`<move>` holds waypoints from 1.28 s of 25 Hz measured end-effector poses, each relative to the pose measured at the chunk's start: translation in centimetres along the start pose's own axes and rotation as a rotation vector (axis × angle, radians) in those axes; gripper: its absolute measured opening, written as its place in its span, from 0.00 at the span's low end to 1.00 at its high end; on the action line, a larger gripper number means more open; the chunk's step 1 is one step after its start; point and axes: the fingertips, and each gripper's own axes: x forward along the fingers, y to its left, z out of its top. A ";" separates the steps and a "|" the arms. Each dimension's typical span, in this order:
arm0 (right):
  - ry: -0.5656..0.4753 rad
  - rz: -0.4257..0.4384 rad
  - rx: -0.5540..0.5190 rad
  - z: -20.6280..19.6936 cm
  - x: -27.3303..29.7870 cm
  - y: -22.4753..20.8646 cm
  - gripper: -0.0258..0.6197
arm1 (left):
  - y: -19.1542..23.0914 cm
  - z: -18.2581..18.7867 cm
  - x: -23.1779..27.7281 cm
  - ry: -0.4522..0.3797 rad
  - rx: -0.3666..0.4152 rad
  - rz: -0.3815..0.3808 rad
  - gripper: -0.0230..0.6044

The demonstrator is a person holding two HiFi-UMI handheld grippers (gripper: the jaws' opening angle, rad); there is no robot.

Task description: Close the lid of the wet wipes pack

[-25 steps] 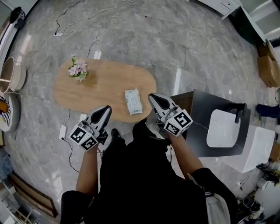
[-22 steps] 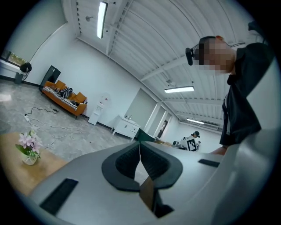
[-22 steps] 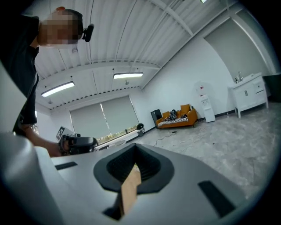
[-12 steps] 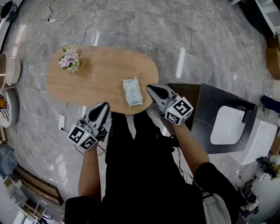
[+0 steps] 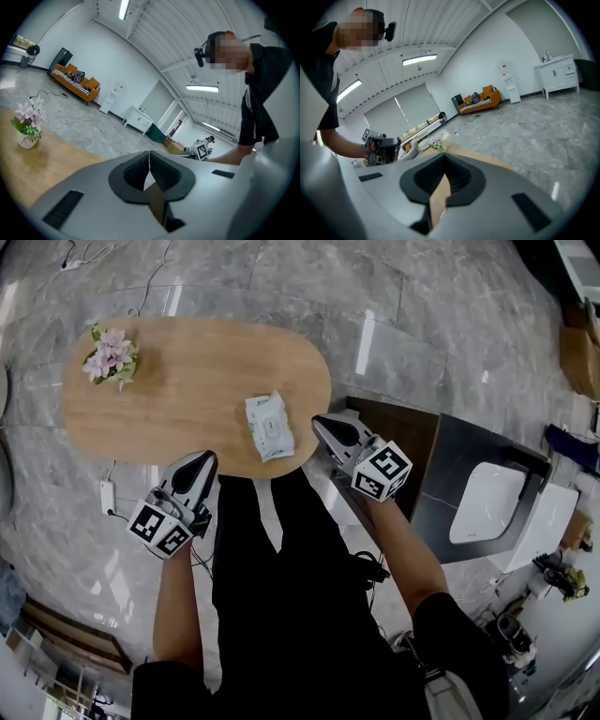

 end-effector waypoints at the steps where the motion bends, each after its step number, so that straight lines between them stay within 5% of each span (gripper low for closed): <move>1: 0.009 -0.005 0.011 -0.7 0.3 -0.4 0.06 | 0.6 -0.6 0.3 0.006 -0.006 0.000 0.06; 21: 0.207 -0.036 0.107 -14.2 6.0 -4.9 0.06 | 8.1 -11.5 3.5 0.116 -0.107 -0.016 0.06; 32: 0.244 -0.023 0.161 -17.6 7.7 -5.4 0.06 | 9.4 -14.5 4.0 0.139 -0.146 -0.027 0.06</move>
